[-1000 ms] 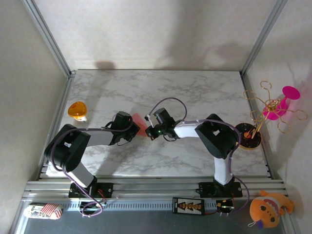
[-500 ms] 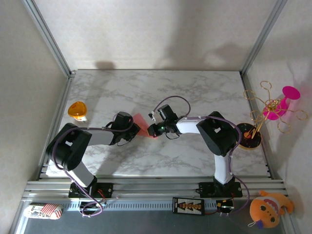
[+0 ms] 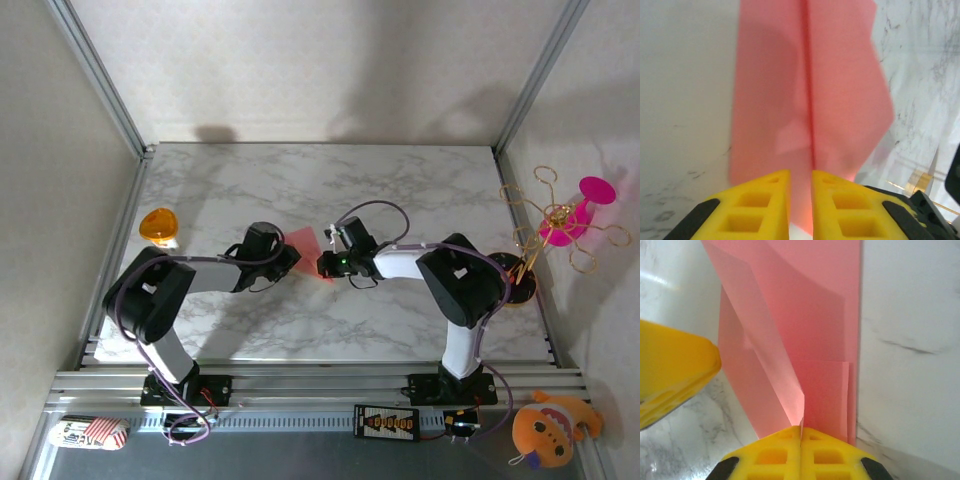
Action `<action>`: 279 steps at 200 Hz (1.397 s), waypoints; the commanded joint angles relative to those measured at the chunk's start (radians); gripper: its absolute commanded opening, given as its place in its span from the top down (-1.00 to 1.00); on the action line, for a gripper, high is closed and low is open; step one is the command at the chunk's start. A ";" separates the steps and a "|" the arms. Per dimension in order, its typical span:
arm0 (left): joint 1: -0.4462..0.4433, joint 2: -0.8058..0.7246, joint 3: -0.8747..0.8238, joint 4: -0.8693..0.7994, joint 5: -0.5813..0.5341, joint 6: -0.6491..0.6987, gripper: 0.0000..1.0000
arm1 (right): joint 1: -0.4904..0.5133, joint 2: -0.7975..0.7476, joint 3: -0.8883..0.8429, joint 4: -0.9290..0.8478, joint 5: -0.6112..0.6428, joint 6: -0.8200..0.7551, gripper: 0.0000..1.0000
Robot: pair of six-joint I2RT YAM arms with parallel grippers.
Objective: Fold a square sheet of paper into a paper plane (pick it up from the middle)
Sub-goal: Fourth fold the wing at the center of the table.
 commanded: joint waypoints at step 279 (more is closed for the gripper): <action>-0.020 0.083 0.093 -0.007 0.038 0.017 0.66 | -0.121 0.055 -0.074 0.128 -0.298 0.089 0.82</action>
